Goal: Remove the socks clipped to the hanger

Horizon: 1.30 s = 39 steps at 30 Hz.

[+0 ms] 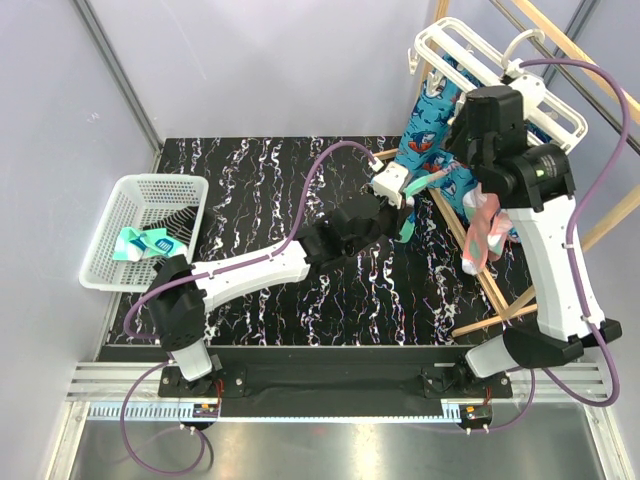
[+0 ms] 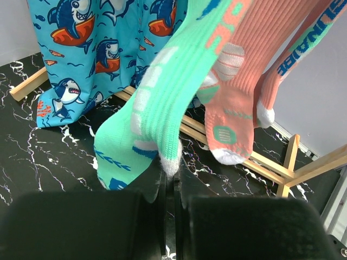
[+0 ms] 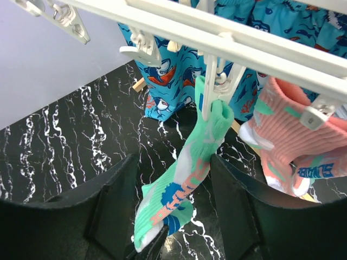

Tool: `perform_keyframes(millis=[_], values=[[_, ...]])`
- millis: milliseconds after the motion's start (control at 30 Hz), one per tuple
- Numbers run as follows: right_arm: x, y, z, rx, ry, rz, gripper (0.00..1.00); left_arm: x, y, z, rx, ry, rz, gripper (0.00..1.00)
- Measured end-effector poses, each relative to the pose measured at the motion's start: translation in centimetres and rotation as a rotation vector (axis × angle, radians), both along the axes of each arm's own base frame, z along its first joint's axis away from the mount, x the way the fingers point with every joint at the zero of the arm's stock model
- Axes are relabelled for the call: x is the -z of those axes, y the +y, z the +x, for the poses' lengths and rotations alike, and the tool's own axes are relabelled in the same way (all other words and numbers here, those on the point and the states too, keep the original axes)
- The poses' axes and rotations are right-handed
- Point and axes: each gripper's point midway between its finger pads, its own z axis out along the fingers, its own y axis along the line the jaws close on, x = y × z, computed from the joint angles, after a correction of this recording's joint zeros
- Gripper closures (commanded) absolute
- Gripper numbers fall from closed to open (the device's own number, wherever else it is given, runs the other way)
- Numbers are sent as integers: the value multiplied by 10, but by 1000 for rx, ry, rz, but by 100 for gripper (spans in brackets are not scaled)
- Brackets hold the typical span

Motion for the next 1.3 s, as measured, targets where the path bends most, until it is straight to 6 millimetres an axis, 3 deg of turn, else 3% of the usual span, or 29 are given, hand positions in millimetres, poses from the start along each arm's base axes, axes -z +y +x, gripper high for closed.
perform_keyframes(millis=[167,400,633,900,1300], values=[[2,7,9,22,13,-29,34,0,0,0,-1,2,-2,100],[-5,-11,8,117,11,-84,33,7,1,-1,-1,13,7,100],[-11,-24,4,178,-2,-116,26,5,4,-3,-3,20,-2,100],[-15,-25,9,212,-32,-105,29,-4,6,-5,-3,16,-30,100],[0,-24,37,269,-52,-100,38,10,9,-9,3,37,-16,100]])
